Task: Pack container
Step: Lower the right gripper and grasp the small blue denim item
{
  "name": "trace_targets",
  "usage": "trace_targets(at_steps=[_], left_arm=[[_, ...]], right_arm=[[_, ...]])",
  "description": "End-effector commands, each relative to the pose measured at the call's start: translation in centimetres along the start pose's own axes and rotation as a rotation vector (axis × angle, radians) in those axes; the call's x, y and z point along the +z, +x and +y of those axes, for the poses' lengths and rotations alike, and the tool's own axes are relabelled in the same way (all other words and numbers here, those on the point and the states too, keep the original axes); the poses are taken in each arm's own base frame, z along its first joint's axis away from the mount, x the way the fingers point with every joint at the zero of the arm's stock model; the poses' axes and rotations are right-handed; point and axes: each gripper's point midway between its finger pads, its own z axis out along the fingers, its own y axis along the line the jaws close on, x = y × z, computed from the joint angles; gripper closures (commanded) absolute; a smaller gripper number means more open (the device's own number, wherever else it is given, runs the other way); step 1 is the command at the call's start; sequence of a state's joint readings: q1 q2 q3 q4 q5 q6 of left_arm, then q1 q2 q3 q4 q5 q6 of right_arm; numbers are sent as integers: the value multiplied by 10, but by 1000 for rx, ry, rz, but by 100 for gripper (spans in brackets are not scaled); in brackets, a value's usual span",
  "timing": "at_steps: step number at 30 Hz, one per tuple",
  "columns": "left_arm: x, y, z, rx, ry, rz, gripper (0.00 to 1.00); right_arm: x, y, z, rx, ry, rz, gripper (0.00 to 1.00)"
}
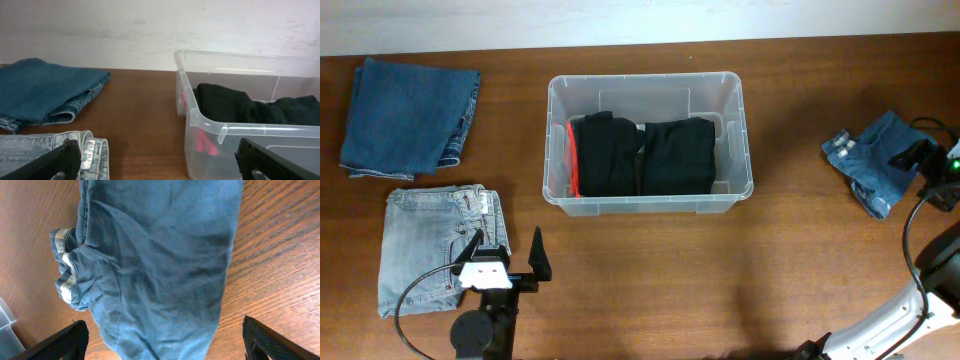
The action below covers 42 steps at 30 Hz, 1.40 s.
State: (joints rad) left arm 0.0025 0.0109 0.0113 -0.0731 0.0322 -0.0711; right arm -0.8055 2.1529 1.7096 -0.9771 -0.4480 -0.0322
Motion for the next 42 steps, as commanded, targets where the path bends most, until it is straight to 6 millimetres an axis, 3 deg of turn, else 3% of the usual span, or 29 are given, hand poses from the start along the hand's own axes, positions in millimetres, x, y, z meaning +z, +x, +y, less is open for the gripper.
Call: trace_targets(at_steps=[1, 6, 18, 35, 42], left_arm=[[0, 2, 2, 8, -7, 5, 1], [0, 2, 2, 8, -7, 5, 1], [0, 2, 2, 8, -7, 5, 1], [0, 2, 2, 8, -7, 5, 1], [0, 2, 2, 8, -7, 5, 1]], right_arm=[[15, 4, -5, 3, -31, 25, 9], [24, 1, -10, 3, -31, 23, 9], [26, -8, -11, -15, -29, -12, 9], [54, -5, -16, -1, -73, 17, 9], [70, 0, -2, -31, -70, 45, 10]])
